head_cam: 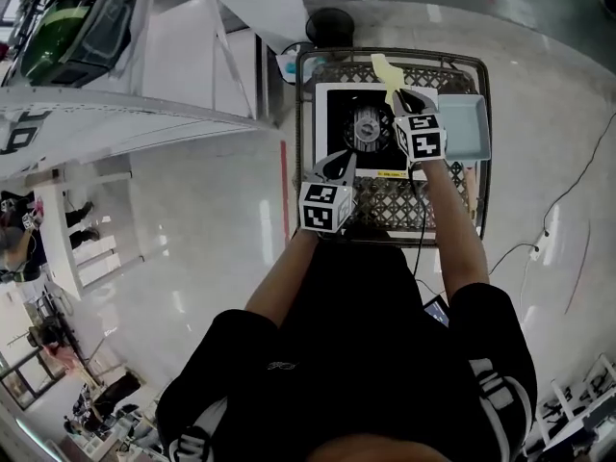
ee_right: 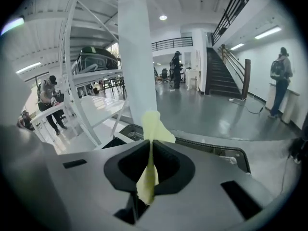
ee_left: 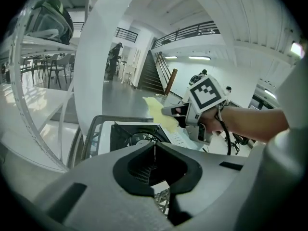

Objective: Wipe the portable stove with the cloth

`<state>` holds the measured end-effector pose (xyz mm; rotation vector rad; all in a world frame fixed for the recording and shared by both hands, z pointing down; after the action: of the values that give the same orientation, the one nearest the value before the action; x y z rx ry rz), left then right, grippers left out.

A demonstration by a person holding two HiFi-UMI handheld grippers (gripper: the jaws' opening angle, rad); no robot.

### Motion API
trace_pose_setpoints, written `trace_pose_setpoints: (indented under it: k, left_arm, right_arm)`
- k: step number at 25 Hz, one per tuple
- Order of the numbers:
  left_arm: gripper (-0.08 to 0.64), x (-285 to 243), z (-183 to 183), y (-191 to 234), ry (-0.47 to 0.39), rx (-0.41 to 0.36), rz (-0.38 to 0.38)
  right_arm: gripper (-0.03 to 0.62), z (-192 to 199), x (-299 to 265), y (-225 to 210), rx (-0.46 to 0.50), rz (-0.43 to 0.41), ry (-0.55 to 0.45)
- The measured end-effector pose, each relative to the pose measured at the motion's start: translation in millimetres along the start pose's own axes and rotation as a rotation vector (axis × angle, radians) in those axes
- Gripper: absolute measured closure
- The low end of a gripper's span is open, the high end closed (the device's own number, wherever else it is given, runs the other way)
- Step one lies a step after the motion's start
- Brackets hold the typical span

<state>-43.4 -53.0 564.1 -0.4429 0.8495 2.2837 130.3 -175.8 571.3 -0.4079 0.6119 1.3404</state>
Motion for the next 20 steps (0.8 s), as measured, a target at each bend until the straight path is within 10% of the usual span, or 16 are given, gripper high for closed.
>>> trace_pose_setpoints:
  k: [20]
  left_arm:
    - [0.538, 17, 5, 20, -0.023, 0.026, -0.028]
  right_arm:
    - [0.571, 60, -3, 38, 0.014, -0.033, 0.202]
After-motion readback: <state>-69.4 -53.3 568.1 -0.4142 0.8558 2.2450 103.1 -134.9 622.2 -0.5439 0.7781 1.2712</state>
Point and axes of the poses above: the fingertips, and each gripper's own axes: x backward along the fingers, y to its left, z out of its underside, the point moved 6 cm from there along x, backward along the fingers, and after that the axes turned 12 degrees about z, right-handed, at the moved point
